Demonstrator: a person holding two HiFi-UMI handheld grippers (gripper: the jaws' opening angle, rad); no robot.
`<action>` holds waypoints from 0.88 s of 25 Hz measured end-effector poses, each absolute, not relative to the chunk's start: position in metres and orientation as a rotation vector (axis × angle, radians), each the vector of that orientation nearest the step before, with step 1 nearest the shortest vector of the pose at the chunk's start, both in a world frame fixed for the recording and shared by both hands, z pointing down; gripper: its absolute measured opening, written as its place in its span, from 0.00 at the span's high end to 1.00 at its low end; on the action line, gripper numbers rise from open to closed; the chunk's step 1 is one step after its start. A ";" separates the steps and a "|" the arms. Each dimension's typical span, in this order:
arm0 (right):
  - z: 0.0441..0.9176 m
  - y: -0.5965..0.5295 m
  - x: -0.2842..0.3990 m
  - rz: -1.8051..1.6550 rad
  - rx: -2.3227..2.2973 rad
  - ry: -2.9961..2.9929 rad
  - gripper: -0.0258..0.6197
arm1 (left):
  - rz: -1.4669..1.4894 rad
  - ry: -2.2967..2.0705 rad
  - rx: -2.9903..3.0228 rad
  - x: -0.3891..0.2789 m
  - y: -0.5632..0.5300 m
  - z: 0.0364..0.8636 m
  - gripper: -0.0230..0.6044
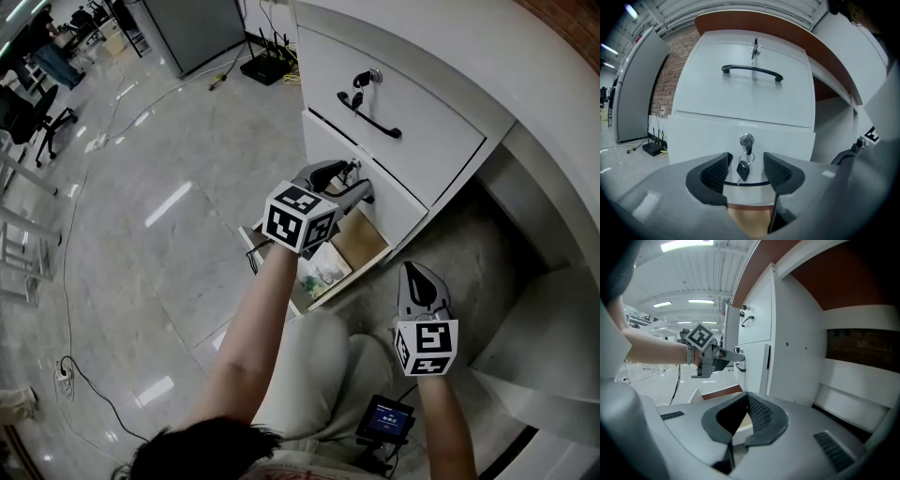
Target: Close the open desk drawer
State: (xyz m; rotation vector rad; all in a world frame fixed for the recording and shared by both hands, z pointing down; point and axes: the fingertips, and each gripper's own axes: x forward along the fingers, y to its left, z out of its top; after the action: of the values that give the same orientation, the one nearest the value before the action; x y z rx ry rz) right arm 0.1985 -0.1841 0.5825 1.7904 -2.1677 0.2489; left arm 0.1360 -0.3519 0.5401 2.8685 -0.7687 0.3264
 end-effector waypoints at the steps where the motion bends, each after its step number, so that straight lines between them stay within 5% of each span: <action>1: 0.584 -0.184 0.199 0.252 1.788 -2.167 0.94 | 0.323 -0.763 2.867 0.136 -0.352 0.540 0.60; 22: 0.595 -0.191 0.199 0.270 1.771 -2.167 0.94 | 0.208 -0.745 2.890 0.139 -0.355 0.550 0.58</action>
State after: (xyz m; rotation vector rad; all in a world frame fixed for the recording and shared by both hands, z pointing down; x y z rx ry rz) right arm 0.1988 -0.1914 0.5953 1.7709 -2.1671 0.2702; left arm 0.1394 -0.3549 0.5497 2.8900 -0.7449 0.2082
